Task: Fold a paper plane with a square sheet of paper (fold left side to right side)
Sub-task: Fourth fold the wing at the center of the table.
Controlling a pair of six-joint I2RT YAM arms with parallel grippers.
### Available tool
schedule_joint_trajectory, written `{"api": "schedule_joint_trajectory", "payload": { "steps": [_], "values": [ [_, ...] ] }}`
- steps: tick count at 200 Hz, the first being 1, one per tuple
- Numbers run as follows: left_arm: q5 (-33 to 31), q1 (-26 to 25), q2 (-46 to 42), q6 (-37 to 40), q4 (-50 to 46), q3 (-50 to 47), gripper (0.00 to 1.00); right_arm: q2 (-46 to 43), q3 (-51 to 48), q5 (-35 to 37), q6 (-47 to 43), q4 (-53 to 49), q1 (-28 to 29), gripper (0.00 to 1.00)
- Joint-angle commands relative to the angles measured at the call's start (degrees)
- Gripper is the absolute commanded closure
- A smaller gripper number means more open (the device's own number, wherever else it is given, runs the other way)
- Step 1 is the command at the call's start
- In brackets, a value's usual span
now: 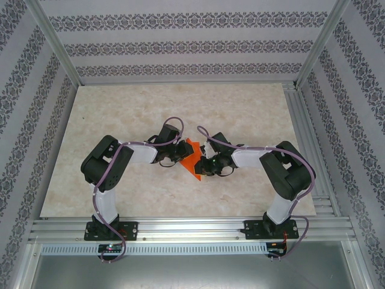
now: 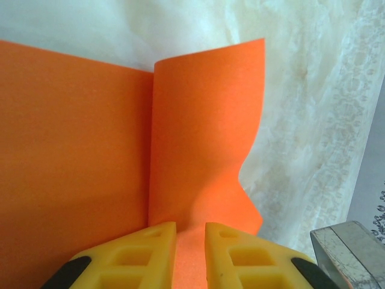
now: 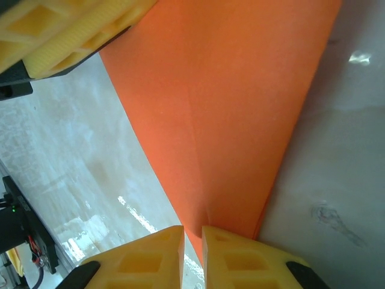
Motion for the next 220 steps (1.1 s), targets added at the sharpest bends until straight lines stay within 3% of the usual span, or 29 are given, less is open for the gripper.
{"api": "schedule_joint_trajectory", "payload": {
  "steps": [1, 109, 181, 220],
  "values": [
    [-1.25, -0.16, 0.74, 1.45, -1.41, -0.76, 0.78, 0.61, 1.55, -0.15, -2.66, -0.92, -0.81, 0.84],
    [-1.1, -0.01, 0.48, 2.21, -2.01, -0.39, 0.78, 2.57, 2.34, 2.81, -5.45, -7.28, -0.95, 0.84],
    [0.97, 1.41, -8.85, 5.6, -5.51, 1.39, 0.7, 4.52, 1.0, 3.17, -4.63, -7.11, -1.19, 0.86],
    [3.09, 0.23, -10.14, 5.57, -5.72, 1.59, 0.74, 4.17, 1.36, 3.3, -4.94, -7.22, -1.22, 0.87]
  ]
}}
